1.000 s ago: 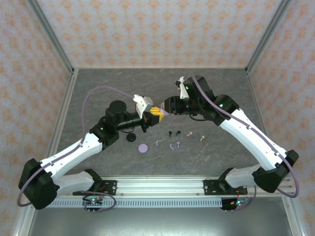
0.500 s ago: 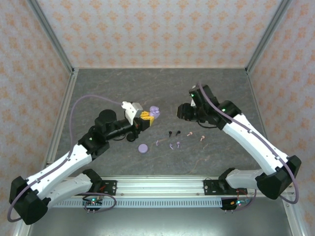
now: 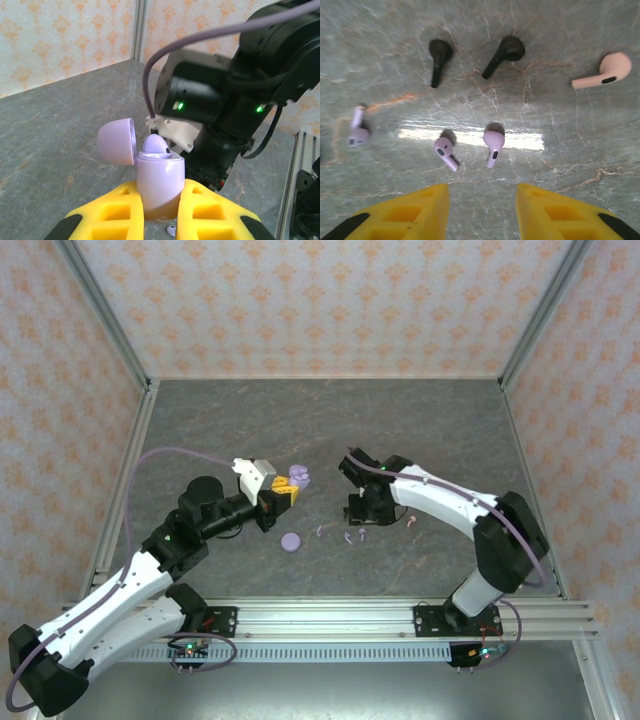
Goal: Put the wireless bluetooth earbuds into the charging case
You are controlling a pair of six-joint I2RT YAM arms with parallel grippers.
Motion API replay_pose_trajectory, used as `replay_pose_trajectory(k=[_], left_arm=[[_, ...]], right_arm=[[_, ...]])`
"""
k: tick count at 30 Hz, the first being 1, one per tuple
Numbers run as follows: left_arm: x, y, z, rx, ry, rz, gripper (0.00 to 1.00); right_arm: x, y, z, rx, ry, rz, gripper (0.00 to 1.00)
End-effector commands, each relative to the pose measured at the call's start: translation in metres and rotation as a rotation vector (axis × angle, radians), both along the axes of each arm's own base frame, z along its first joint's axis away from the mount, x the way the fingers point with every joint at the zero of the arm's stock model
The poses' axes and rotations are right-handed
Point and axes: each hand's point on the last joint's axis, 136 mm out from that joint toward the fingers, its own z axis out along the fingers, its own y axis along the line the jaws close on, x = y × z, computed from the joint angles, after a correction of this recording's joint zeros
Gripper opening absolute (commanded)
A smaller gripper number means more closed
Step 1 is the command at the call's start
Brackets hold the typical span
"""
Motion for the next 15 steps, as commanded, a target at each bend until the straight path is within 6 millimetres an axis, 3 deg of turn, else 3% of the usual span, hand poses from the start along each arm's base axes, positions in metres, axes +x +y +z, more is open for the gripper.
replay_pose_trajectory(k=[1, 15], left_arm=[[-0.002, 0.003, -0.003, 0.012, -0.010, 0.012, 0.00], [-0.002, 0.004, -0.004, 0.018, -0.009, 0.019, 0.00]], right_arm=[[0.002, -0.006, -0.012, -0.063, 0.005, 0.019, 0.39], [0.004, 0.000, -0.045, -0.098, 0.064, 0.071, 0.32]])
